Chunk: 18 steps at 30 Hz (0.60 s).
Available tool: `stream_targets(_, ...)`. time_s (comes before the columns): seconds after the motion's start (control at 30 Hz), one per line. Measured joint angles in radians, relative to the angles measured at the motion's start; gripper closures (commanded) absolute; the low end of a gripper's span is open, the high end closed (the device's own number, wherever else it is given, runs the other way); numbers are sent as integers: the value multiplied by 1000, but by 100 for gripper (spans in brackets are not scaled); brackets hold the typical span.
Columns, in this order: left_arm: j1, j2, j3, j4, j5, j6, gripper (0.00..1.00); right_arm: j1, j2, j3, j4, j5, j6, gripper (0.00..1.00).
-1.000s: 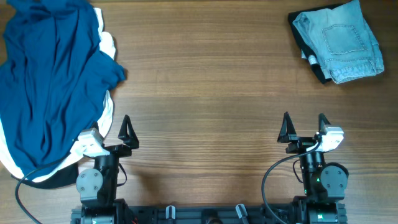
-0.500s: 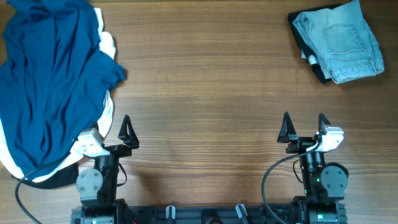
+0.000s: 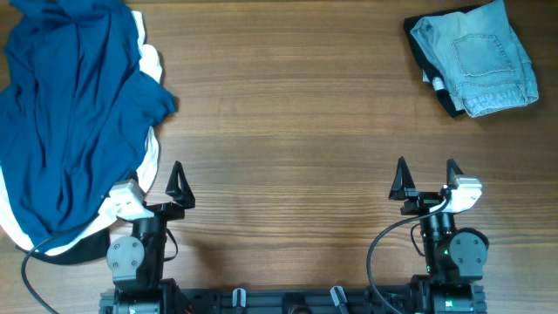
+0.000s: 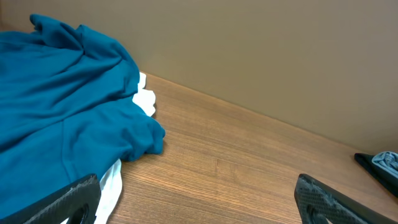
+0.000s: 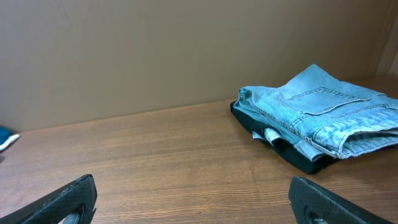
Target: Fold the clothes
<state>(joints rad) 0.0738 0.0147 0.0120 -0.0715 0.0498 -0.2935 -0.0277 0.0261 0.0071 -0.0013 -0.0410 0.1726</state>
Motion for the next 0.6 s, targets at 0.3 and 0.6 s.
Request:
stream_targets(0.3,0,0,0,0,-3,0,0,0,0,0,0,0,0,0)
stream_targets(0.6,0,0,0,0,-22,0,0,0,0,0,0,3,6,0)
